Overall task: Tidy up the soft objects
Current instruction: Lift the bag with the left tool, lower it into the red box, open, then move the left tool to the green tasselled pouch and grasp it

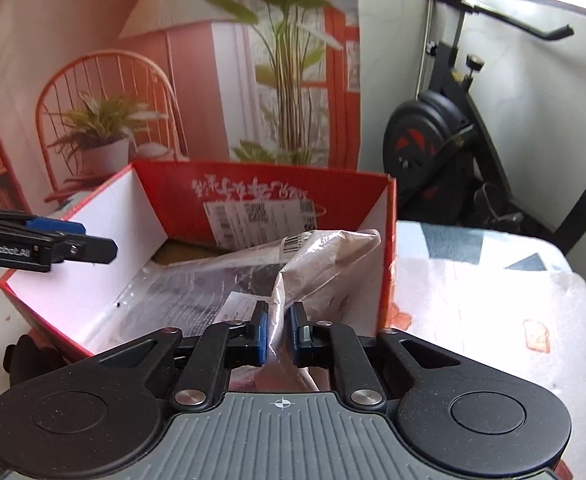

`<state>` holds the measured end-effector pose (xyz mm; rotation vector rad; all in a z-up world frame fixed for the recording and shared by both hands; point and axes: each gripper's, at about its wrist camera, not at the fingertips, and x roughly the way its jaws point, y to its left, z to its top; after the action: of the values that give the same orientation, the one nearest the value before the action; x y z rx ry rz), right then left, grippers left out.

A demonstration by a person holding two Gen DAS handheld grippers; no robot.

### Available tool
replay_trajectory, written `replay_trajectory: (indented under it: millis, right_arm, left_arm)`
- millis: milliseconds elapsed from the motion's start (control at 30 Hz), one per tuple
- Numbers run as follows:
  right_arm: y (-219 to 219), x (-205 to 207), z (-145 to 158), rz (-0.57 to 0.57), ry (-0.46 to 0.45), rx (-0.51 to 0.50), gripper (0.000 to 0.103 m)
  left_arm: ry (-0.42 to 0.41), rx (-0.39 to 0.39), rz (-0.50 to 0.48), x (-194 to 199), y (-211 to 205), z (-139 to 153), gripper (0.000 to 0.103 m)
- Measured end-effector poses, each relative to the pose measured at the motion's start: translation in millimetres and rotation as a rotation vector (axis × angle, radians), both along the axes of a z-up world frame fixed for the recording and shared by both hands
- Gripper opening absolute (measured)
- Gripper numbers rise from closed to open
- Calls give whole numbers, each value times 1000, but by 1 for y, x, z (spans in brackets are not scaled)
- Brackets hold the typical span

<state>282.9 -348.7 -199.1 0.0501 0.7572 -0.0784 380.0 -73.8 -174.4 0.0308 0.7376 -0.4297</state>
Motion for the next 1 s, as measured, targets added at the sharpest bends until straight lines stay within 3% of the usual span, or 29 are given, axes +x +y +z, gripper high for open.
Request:
replay_trajectory:
  millis: [167, 233, 333, 467, 633, 700, 833, 933, 1000]
  right_arm:
    - [10, 20, -9, 29, 92, 23, 10]
    - [14, 31, -14, 17, 137, -10, 9]
    - [9, 41, -21, -14, 180, 19, 8]
    - [15, 45, -25, -6, 230, -37, 11]
    - [32, 42, -19, -26, 228, -141, 32]
    - [37, 33, -10, -23, 182, -149, 56]
    - [47, 12, 8, -9, 89, -167, 62]
    - [50, -12, 23, 1, 11, -124, 73]
    - [52, -30, 31, 2, -33, -111, 86]
  left_arm:
    - [-16, 7, 47, 1, 5, 1, 69]
    - [-29, 21, 53, 0, 5, 2, 69]
    - [-47, 30, 50, -3, 6, 4, 69]
    - [-83, 59, 49, -8, 4, 8, 69]
    - [-111, 68, 57, -19, 8, 16, 70]
    - [-129, 75, 61, -25, 10, 21, 70]
    - [-147, 73, 69, -40, 17, 29, 71]
    - [-154, 59, 73, -56, 25, 34, 72]
    - [-156, 48, 75, -69, 32, 37, 73]
